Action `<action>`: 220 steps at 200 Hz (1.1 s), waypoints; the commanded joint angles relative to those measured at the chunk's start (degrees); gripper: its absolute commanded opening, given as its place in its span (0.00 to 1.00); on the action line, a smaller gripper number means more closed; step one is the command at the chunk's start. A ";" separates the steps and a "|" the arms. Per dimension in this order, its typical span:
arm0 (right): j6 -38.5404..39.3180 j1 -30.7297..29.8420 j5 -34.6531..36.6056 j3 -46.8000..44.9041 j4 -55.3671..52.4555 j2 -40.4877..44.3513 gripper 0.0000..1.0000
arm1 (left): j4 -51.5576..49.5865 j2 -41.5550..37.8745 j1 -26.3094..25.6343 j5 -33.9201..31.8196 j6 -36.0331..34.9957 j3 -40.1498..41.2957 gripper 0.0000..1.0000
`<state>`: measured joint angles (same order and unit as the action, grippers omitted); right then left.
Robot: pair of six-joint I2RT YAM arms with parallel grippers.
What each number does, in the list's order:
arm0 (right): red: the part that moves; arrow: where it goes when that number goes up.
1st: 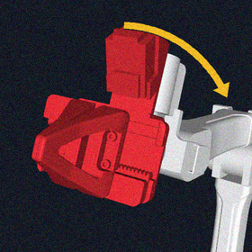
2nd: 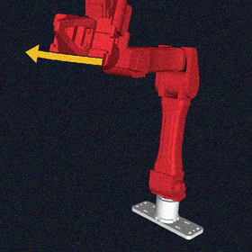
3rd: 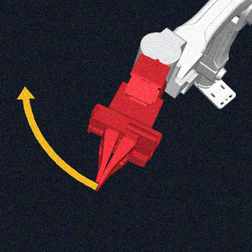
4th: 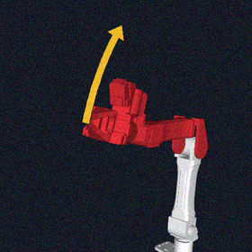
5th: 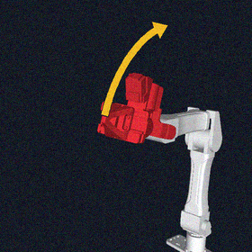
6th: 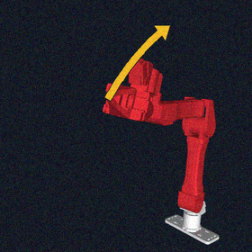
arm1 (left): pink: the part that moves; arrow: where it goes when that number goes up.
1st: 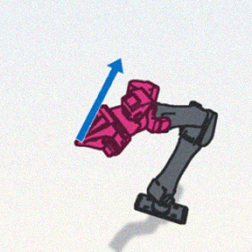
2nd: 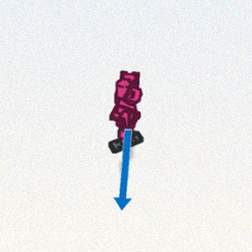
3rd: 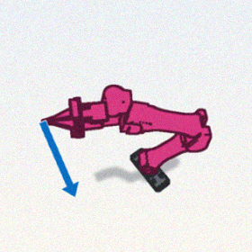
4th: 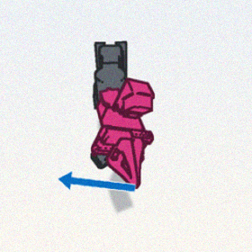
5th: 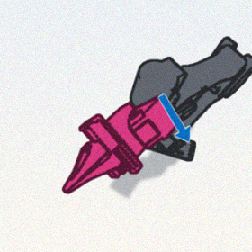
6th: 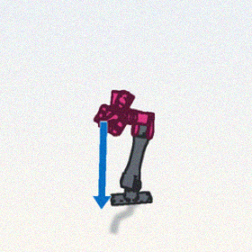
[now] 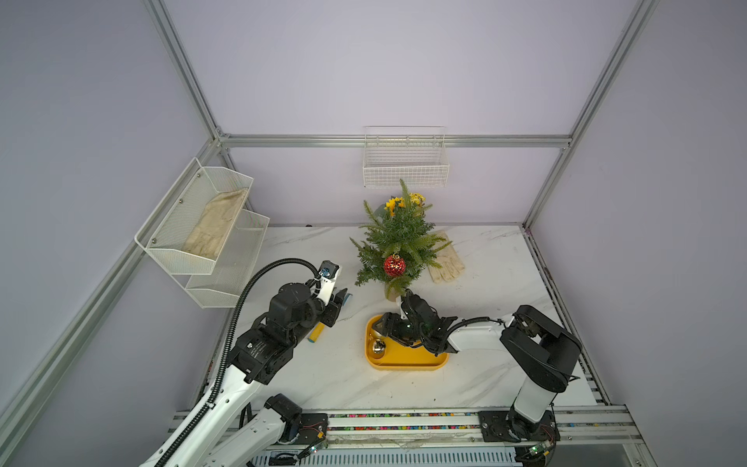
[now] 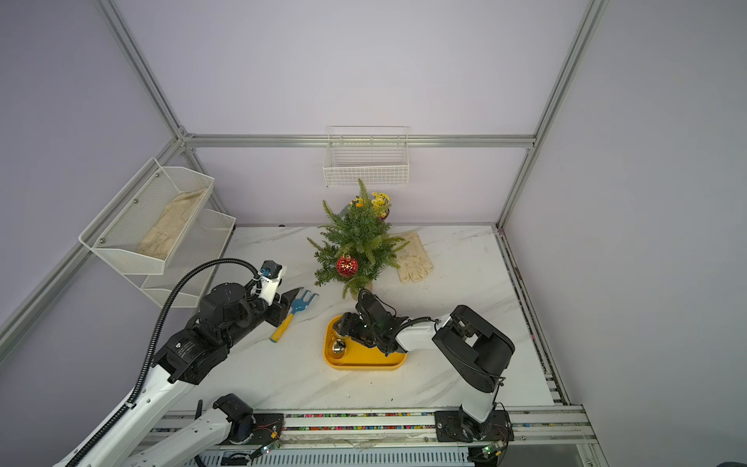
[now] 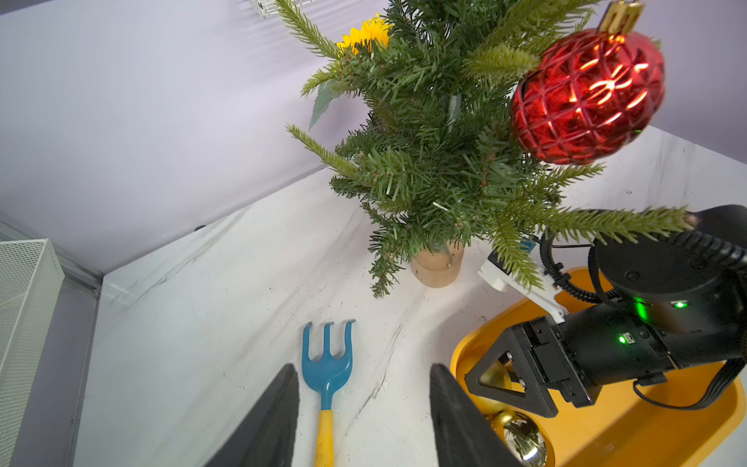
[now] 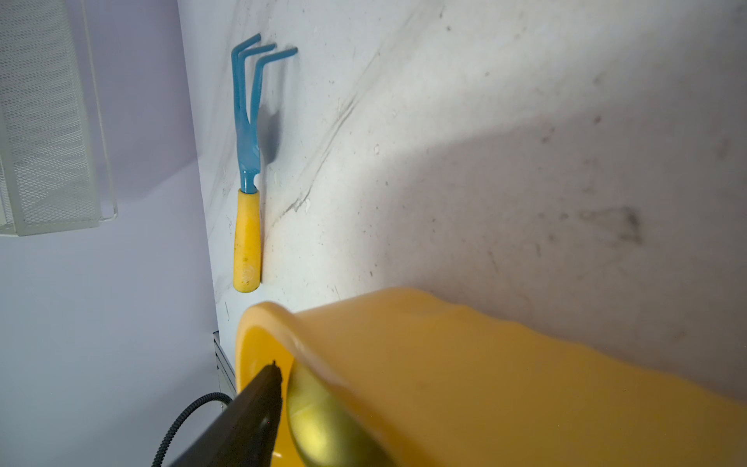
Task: Decorate the small christmas tree with ornaments
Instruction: Pick up an ornament from the container.
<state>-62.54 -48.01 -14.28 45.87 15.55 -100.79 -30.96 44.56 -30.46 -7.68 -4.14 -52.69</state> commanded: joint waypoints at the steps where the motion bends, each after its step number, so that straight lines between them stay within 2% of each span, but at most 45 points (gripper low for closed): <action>1: 0.51 -0.29 -0.30 0.28 -4.20 1.71 0.73 | 2.04 -1.25 -0.20 0.66 -0.90 2.06 0.52; 109: -1.26 -0.28 -1.05 -1.64 1.02 1.84 0.64 | 2.27 -1.41 -0.19 0.74 -0.81 2.24 0.53; 154: -0.68 0.52 1.68 -3.92 -2.31 8.52 0.62 | 2.43 -1.52 -0.19 0.65 -0.83 2.29 0.53; 220: 3.36 3.92 4.52 -7.47 -12.46 24.20 0.61 | 2.66 -1.34 -0.14 1.00 -0.83 2.24 0.53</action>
<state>-61.06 -45.30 -11.99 39.86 8.12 -81.87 -30.87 43.77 -30.46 -7.55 -4.14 -52.60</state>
